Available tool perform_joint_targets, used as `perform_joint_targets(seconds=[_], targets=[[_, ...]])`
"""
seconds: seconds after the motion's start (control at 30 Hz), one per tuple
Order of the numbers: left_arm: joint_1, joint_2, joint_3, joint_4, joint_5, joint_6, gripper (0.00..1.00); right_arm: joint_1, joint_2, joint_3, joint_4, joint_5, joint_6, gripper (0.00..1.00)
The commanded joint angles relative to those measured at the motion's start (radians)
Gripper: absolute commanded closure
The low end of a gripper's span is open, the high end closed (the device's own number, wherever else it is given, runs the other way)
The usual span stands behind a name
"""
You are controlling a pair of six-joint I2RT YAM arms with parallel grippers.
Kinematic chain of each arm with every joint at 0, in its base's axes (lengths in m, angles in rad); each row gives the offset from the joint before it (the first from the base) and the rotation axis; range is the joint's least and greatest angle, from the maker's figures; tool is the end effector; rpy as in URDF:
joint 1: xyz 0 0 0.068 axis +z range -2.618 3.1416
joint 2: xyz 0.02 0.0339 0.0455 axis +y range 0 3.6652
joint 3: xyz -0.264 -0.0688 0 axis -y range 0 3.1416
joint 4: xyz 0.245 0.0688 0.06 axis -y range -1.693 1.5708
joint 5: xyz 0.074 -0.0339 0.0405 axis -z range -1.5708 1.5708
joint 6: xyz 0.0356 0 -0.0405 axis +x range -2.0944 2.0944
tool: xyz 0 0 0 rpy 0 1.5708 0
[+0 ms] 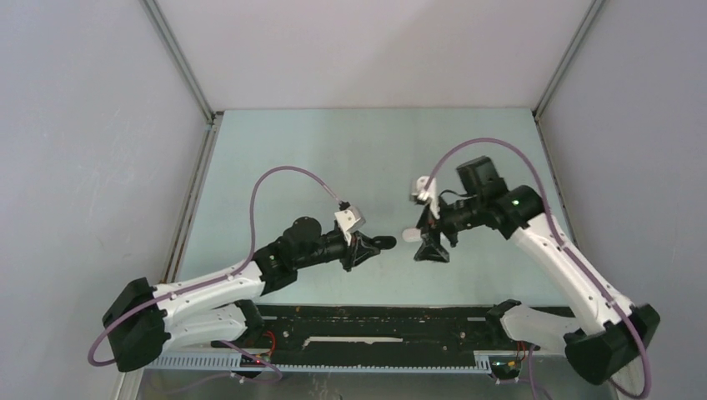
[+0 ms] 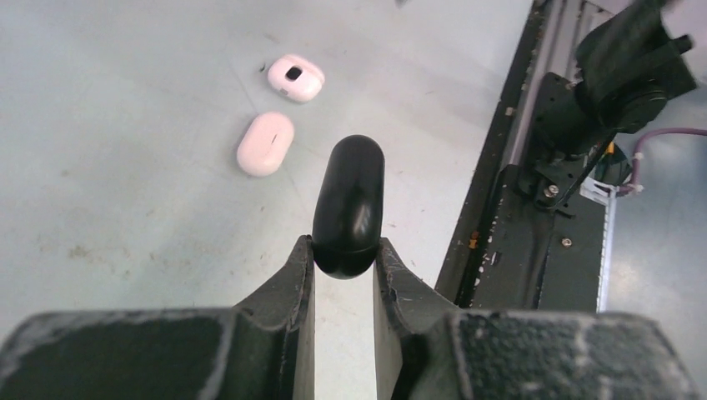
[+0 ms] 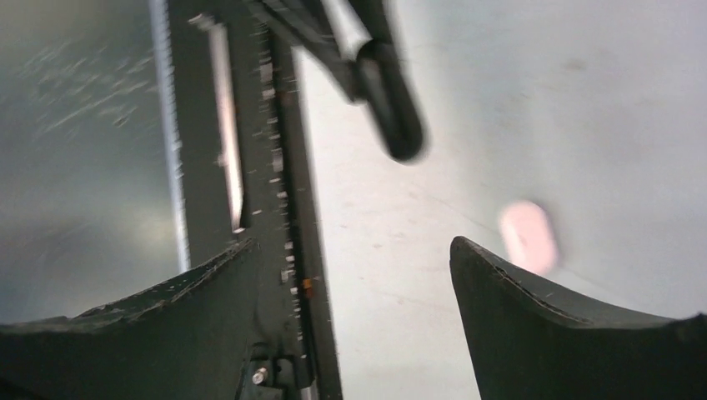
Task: Insert the wireless bluetooth earbuds into the charging case
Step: Close the charging case, then place the charging case at the center of the board.
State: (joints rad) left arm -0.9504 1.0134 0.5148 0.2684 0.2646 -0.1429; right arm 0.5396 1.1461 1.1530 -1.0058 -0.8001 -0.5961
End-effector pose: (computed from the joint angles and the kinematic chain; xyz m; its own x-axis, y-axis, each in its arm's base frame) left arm 0.1260 -0.1923 0.2484 -0.2642 0.1334 -0.9552 0.9050 0.3768 -0.1977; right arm 0.1664 0.1294 0.3327 -0.2090 -0.5811 -0.7866 -0.9769 0.0869 0.1954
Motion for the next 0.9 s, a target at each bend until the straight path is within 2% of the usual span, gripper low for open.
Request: perform_joint_targets(seconds=[0.0, 0.03, 0.07, 0.1, 0.17, 0.23, 0.33, 0.53, 0.6, 0.7, 0.8, 0.87], targets=[[0.014, 0.061, 0.034, 0.015, -0.078, -0.085, 0.99, -0.227, -0.072, -0.098, 0.163, 0.079, 0.122, 0.14], [0.018, 0.09, 0.04, 0.013, -0.107, -0.116, 0.99, -0.345, -0.084, -0.142, 0.244, 0.051, 0.163, 0.12], [0.025, 0.119, 0.046, 0.017, -0.117, -0.151, 0.99, -0.439, -0.092, -0.193, 0.329, 0.019, 0.213, 0.05], [0.03, 0.152, 0.053, 0.021, -0.129, -0.19, 0.98, -0.511, -0.093, -0.235, 0.411, 0.007, 0.268, 0.01], [0.044, 0.218, 0.083, 0.005, -0.149, -0.275, 0.98, -0.655, -0.075, -0.289, 0.548, 0.031, 0.382, 0.0], [0.064, 0.275, 0.103, 0.015, -0.141, -0.364, 0.97, -0.749, -0.039, -0.263, 0.552, 0.043, 0.443, 0.0], [0.094, 0.359, 0.102, 0.092, -0.098, -0.5, 0.93, -0.846, -0.023, -0.238, 0.508, 0.023, 0.441, 0.0], [0.151, 0.589, 0.153, 0.192, 0.034, -0.671, 0.83, -0.93, 0.004, -0.248, 0.452, -0.08, 0.409, 0.0], [0.165, 0.633, 0.166, 0.197, 0.063, -0.702, 0.76, -0.938, 0.012, -0.248, 0.449, -0.096, 0.405, 0.0], [0.186, 0.644, 0.178, 0.134, 0.067, -0.705, 0.68, -0.936, 0.003, -0.248, 0.464, -0.088, 0.415, 0.0], [0.202, 0.613, 0.2, -0.023, 0.036, -0.659, 0.61, -0.925, -0.023, -0.248, 0.481, -0.048, 0.412, 0.0], [0.217, 0.587, 0.224, -0.156, 0.009, -0.603, 0.48, -0.911, -0.048, -0.248, 0.488, -0.009, 0.417, 0.0]])
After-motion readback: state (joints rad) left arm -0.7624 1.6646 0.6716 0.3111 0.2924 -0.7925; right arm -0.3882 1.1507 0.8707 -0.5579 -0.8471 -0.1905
